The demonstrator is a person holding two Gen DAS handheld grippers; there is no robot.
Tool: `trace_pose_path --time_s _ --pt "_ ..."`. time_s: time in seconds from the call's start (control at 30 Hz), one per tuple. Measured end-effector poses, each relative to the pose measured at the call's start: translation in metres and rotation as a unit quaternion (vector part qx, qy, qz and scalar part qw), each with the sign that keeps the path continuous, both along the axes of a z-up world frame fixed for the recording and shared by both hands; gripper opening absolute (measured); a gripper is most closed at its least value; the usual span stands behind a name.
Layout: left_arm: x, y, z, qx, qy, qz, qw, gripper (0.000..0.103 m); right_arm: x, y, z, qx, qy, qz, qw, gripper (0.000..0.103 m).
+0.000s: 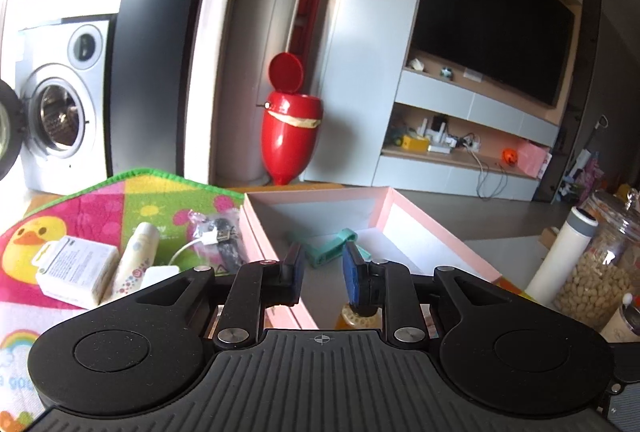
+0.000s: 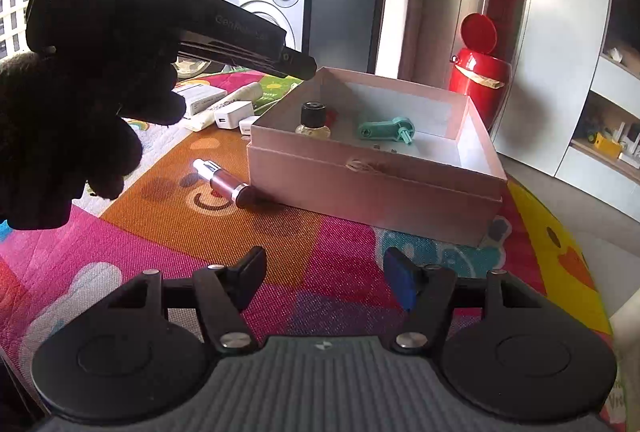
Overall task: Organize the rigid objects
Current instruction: 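Lower the yellow bottle into the pink box and open the left tool, then reach the left tool to the white charger cube while the right tool reaches the red lipstick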
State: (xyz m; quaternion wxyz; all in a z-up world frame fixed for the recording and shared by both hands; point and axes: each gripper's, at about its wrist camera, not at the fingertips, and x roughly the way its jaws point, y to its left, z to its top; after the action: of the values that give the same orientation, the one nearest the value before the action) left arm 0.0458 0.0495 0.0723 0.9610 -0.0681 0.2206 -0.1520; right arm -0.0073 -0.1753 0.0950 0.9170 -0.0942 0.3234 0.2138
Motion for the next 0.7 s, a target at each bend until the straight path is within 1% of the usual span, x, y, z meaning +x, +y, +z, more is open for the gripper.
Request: trace_pose_path --time_s 0.07,0.17,0.23,0.27,0.33,0.37,0.43,0.53,0.6,0.63,0.7 --pt "-0.009 0.022 -0.002 -0.017 0.01 0.027 0.9995 0.025 0.0 0.008 -0.001 -0.001 0.004 0.009 1.0 0.065" --pt "-0.02 0.052 -0.013 -0.024 0.047 0.063 0.9966 0.025 0.003 0.021 0.0 -0.007 0.008 0.02 1.0 0.065" --pt "-0.026 0.067 -0.023 -0.022 0.077 0.09 0.9927 0.025 0.002 0.033 0.003 -0.013 0.001 0.039 0.999 0.065" --pt "-0.028 0.075 -0.029 -0.021 0.096 0.106 0.9895 0.025 0.002 0.041 0.004 -0.017 -0.005 0.051 0.999 0.065" --pt "-0.032 0.089 -0.039 -0.03 0.122 0.127 0.9839 0.025 0.001 0.062 0.008 -0.037 -0.029 0.078 0.996 0.061" --pt "-0.034 0.094 -0.043 -0.036 0.127 0.131 0.9826 0.025 0.001 0.072 0.008 -0.05 -0.04 0.089 0.994 0.055" --pt "-0.043 0.104 -0.049 -0.045 0.129 0.137 0.9811 0.025 0.005 0.098 0.006 -0.083 -0.059 0.114 0.988 0.049" --pt "-0.053 0.111 -0.053 -0.036 0.128 0.136 0.9818 0.025 0.016 0.133 0.0 -0.127 -0.073 0.138 0.98 0.046" --pt "-0.059 0.114 -0.054 -0.033 0.126 0.133 0.9825 0.025 0.025 0.151 -0.006 -0.152 -0.079 0.143 0.975 0.043" --pt "-0.062 0.117 -0.055 -0.033 0.124 0.131 0.9829 0.025 0.032 0.16 -0.009 -0.167 -0.081 0.143 0.972 0.042" --pt "-0.066 0.12 -0.056 -0.033 0.119 0.128 0.9841 0.025 0.042 0.171 -0.013 -0.181 -0.081 0.139 0.97 0.042"
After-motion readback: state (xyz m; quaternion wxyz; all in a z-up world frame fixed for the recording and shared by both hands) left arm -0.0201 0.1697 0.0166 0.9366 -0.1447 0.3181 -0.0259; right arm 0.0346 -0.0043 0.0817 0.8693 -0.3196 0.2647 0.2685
